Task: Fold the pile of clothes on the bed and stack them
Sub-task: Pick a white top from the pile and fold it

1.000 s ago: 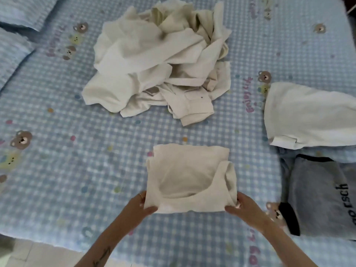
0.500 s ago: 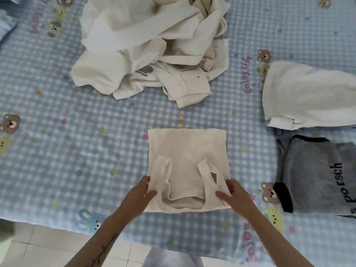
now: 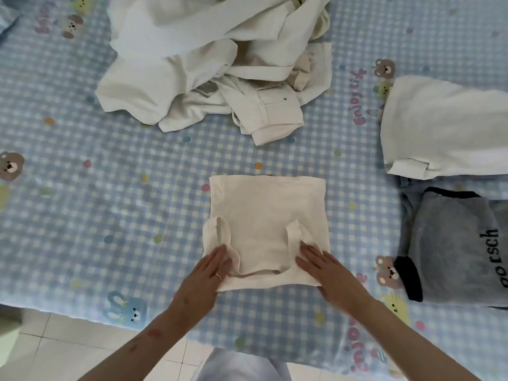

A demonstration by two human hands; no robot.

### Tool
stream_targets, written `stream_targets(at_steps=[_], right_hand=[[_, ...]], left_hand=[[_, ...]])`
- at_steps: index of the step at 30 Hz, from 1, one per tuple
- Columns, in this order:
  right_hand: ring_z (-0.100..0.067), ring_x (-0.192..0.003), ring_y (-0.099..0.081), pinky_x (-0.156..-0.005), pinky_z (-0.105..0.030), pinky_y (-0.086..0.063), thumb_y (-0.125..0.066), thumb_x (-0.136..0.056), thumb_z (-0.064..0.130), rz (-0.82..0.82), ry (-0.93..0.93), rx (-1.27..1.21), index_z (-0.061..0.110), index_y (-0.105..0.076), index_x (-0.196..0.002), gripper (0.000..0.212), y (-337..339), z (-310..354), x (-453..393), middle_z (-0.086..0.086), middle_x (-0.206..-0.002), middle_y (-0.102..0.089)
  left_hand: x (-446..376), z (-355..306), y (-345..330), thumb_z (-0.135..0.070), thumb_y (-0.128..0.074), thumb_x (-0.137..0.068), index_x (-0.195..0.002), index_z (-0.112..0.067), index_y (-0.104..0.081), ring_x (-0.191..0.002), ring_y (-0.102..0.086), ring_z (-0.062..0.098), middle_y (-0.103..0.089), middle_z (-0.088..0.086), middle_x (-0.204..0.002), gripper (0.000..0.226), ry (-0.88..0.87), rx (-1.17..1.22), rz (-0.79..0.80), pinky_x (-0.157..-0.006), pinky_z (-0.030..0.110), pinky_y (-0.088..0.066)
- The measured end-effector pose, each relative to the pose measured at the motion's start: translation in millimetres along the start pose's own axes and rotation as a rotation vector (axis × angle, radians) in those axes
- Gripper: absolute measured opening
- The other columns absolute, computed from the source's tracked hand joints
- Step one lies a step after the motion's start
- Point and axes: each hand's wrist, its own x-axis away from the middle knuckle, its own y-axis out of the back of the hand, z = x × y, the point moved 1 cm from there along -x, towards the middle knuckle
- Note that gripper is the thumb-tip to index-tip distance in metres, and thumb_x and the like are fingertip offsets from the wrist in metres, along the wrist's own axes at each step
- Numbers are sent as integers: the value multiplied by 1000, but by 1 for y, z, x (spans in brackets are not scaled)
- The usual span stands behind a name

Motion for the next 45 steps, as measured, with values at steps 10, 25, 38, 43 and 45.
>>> stream_targets(at_steps=[10,25,38,43,45], right_hand=[[-17,-88,-68,-74,-29,-56,-64,-87,40,-70,-668,-1093,21,-67,-104,25,51,-32,-6,3,-96,-72],[-26,-105,-55,-87,-32,-41,-64,-85,45,-512,-1158,-1164,9,-45,-130,60,11,-21,-49,0,-111,-55],[-30,-92,-56,-75,-34,-39,-55,-94,18,-824,-1228,-951,6,-52,-123,31,77,-174,159,-9,-102,-60],[-26,-80,-53,-68,-35,-39,-54,-94,17,-815,-1299,-809,8,-54,-112,20,75,-277,214,-17,-103,-63],[-32,-93,-54,-78,-40,-45,-58,-92,20,-770,-1329,-743,9,-51,-123,33,76,-301,227,-20,-117,-58]], left_hand=[[-63,37,60,-10,-69,-82,-97,-18,-60,-74,-63,15,-67,0,-85,19,676,1003,-98,-56,18,-48],[-130,31,22,-38,-85,-64,-128,-10,-43,-93,-57,18,-56,-1,-111,82,940,964,-142,-71,29,-48],[-209,-214,7,-2,-60,-88,-131,-10,-41,-108,-58,27,-59,9,-122,48,658,1421,48,-91,46,-50],[-276,-303,-44,-6,-61,-88,-124,-12,-44,-91,-61,12,-63,4,-111,40,659,1411,69,-62,17,-49],[-295,-321,-59,-9,-58,-90,-133,-12,-37,-102,-59,17,-54,10,-127,48,614,1266,31,-77,24,-52]])
